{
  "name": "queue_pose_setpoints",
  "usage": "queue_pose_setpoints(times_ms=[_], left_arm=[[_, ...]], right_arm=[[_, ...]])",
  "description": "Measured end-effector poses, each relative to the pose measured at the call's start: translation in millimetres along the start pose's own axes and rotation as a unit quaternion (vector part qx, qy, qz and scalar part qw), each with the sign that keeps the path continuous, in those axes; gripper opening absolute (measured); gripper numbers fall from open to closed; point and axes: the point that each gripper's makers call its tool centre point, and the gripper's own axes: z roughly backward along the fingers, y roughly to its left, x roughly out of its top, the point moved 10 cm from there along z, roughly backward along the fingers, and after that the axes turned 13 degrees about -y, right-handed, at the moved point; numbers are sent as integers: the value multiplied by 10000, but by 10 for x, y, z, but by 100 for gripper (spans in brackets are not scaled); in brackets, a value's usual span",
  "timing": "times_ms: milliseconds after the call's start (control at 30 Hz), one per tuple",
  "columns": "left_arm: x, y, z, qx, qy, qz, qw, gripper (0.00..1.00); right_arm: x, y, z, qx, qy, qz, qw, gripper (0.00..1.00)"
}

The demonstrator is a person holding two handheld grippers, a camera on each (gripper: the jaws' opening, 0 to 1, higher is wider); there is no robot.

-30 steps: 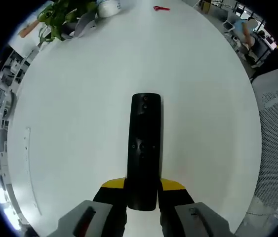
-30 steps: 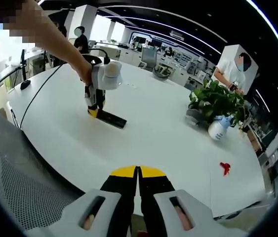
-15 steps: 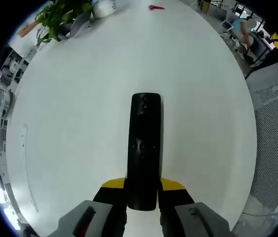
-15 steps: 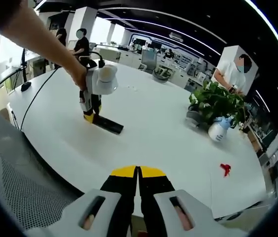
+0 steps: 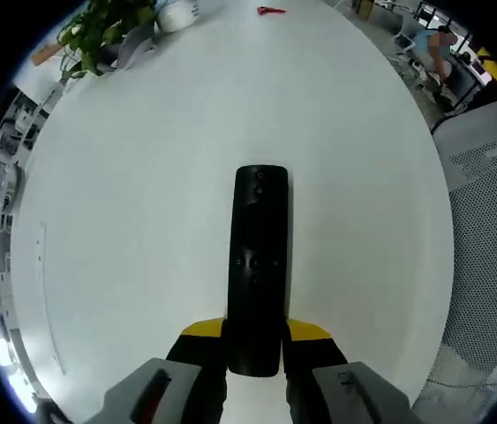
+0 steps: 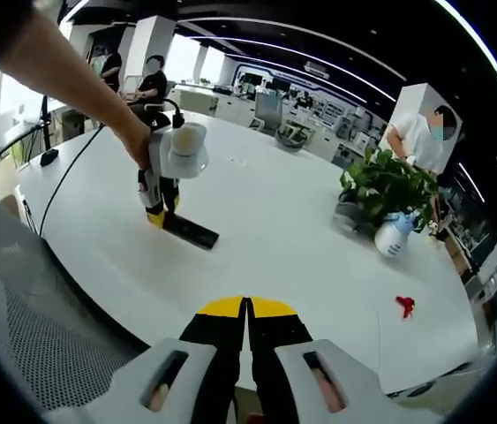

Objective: Press the specified remote control buttons in sequence, fully releasing each button before pressing the next.

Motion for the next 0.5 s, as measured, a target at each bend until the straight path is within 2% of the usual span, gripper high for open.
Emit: queue_pose_setpoints(times_ms=[233,500], left_arm=[[-19,-85,13,48,-2,86,10000,23],[-33,-162,21,46,-1,142,9999,23]], right_arm=[[9,16,2,83,-40,46,9999,0],[4,-34,19,-61,-87,-113,9999,0]])
